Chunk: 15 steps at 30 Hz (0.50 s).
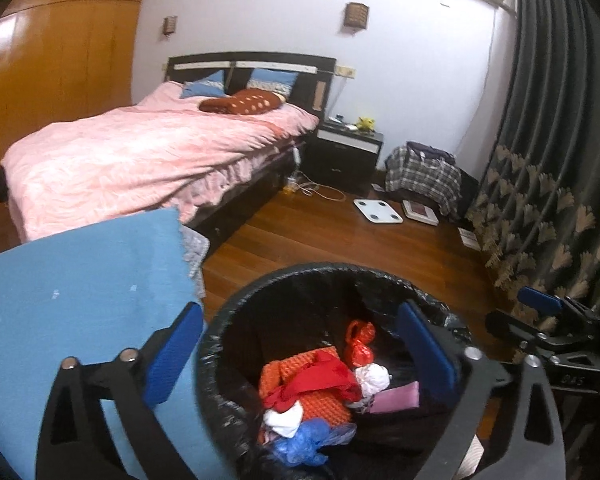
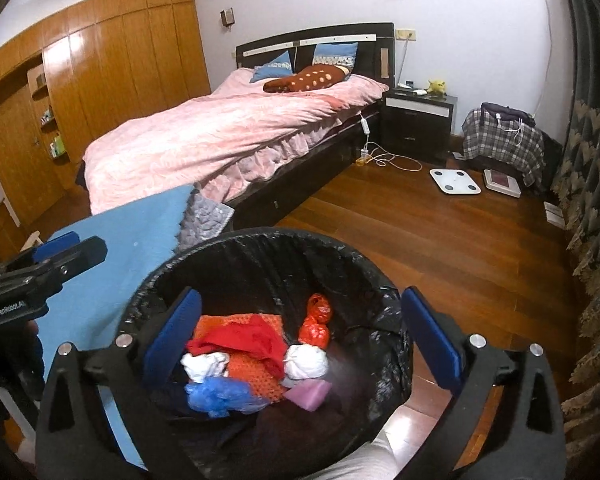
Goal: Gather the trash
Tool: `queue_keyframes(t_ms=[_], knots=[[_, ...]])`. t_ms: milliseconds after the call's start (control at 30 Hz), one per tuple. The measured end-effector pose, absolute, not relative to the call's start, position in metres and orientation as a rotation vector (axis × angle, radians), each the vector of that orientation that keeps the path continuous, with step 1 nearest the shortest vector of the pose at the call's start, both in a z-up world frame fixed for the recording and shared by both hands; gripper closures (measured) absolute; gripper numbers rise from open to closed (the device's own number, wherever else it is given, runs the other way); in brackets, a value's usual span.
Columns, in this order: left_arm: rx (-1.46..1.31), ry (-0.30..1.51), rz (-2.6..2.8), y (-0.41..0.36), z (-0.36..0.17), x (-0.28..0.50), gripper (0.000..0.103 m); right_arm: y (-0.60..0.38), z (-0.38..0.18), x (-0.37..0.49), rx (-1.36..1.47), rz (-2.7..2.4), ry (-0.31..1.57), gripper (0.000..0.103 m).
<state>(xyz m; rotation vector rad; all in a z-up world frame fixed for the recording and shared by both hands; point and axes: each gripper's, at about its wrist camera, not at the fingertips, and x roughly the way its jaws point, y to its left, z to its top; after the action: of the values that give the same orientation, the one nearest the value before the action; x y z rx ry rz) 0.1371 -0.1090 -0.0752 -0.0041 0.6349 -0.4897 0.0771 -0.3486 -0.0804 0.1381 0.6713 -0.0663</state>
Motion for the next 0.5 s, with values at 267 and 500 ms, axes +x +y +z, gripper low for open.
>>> queue_keyframes(t_ms=[267,500], knots=[[-0.019,0.638,-0.411,-0.073,-0.06,0.109,0.006,-0.321,-0.053,0.055,0.124,-0.018,0.649,0.005],[-0.004,0.626,-0.366,-0.05,-0.052,0.08,0.006,-0.303,-0.034,0.036,0.104,0.014,0.621,0.005]])
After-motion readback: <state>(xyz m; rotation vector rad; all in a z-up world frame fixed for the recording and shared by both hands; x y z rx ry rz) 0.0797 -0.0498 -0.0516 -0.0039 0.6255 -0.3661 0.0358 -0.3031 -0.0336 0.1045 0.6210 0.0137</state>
